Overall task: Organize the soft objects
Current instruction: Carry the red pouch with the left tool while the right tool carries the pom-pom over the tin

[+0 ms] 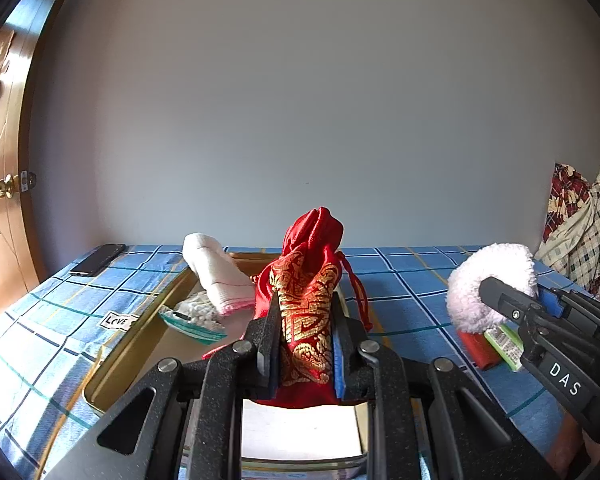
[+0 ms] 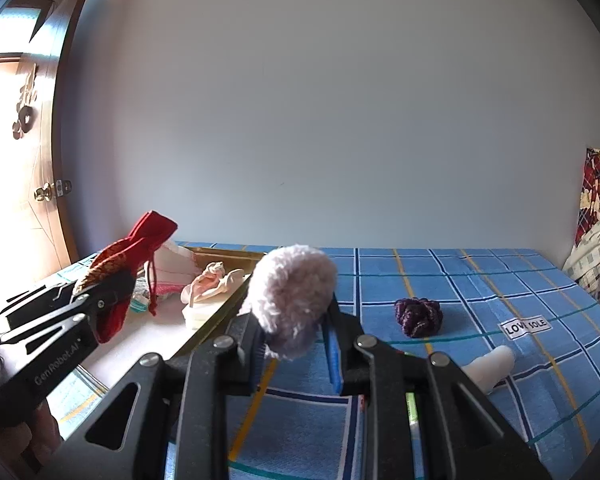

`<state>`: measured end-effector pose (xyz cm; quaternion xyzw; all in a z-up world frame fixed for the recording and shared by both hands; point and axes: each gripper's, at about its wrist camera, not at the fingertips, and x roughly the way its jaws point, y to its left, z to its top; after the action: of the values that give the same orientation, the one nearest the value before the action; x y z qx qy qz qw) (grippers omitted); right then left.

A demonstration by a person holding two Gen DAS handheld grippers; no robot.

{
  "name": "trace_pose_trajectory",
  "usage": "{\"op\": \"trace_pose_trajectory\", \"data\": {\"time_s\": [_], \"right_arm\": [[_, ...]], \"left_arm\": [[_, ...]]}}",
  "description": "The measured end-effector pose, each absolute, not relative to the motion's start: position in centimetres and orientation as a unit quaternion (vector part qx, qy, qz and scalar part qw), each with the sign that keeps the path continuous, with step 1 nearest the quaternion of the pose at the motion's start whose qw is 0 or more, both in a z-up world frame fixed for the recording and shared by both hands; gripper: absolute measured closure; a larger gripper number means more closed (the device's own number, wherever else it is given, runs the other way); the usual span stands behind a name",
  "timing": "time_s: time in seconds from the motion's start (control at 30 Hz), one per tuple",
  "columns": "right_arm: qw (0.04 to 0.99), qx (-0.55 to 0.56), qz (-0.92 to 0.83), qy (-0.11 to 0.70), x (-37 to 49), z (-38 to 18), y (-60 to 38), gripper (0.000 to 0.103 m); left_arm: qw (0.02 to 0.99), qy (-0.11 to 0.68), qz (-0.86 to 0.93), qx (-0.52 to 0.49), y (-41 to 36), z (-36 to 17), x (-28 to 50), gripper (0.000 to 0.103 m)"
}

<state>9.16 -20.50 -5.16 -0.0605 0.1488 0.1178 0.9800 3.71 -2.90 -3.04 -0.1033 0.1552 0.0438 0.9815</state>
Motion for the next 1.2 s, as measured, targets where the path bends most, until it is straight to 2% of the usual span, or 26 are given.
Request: {"op": "trace_pose_trajectory", "data": {"time_s": [1.2], "right_arm": [[0.965,-0.06,0.193,0.166,11.4,-2.8,-15.8,0.078]], "left_arm": [[0.966,0.213,0.097,-0.112,1.9,-1.7,3.1,0.082]]}}
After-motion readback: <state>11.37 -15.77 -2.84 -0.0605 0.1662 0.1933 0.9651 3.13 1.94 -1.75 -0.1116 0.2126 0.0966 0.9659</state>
